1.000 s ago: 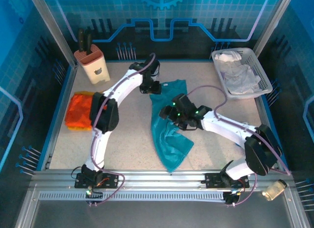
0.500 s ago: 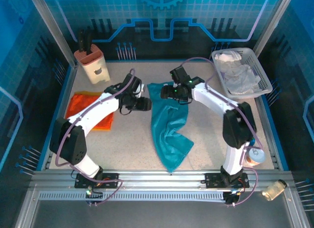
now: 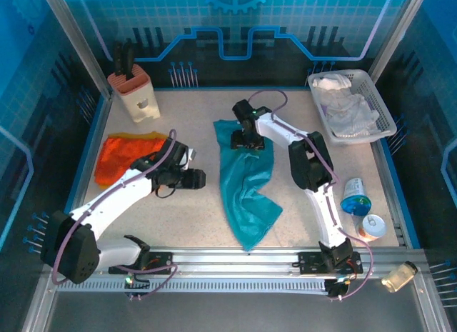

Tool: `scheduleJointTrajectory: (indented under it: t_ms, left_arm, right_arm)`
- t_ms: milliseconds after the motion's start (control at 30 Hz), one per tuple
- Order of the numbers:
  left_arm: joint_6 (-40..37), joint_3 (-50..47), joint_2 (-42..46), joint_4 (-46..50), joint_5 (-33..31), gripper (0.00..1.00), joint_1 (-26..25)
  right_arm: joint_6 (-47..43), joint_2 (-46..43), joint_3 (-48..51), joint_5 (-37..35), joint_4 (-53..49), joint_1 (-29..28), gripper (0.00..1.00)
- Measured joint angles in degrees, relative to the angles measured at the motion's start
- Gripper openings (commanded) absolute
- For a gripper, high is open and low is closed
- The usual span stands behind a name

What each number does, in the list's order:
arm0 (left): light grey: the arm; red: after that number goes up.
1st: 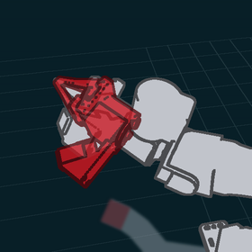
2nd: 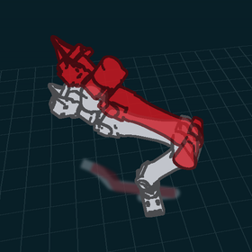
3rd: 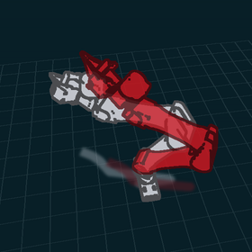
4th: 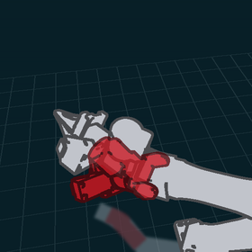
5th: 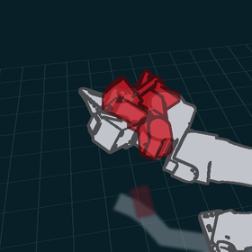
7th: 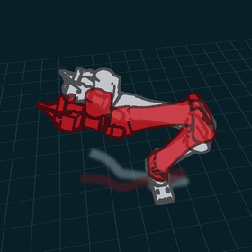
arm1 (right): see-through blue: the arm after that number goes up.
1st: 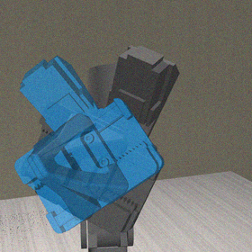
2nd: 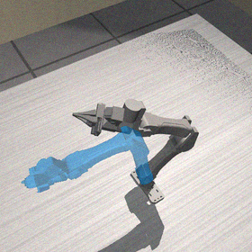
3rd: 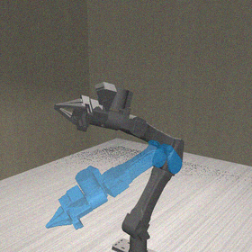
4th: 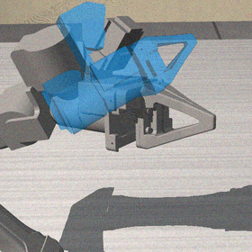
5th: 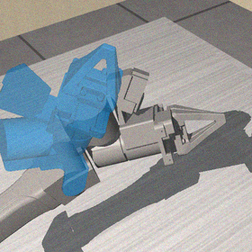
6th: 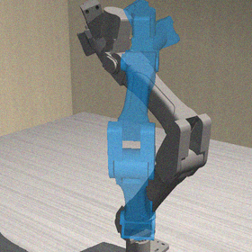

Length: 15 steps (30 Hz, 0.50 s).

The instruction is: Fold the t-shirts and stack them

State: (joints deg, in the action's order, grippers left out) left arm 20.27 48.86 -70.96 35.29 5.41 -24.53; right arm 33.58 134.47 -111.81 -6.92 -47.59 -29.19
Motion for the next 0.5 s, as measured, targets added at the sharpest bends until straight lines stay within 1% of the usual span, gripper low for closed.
scheduleJointTrajectory:
  t_ms: [133,267,433,500]
  left_arm:
    - [1.8,-2.8,1.4,-0.4,0.3,0.64,0.0]
    - [4.0,-5.0,1.9,-1.6,1.6,0.64,-0.3]
    - [7.6,-7.4,1.2,-5.1,3.1,0.64,-2.7]
    - [8.9,-7.9,-0.3,-6.0,3.5,0.64,-3.9]
  right_arm:
    - [1.2,4.0,-7.1,-0.2,-1.4,1.6,0.79]
    - [3.0,9.1,-15.8,0.6,-1.9,4.9,0.8]
    - [6.2,11.2,-19.3,1.4,-0.5,8.5,0.81]
    - [7.6,11.6,-20.2,1.4,-0.3,9.0,0.83]
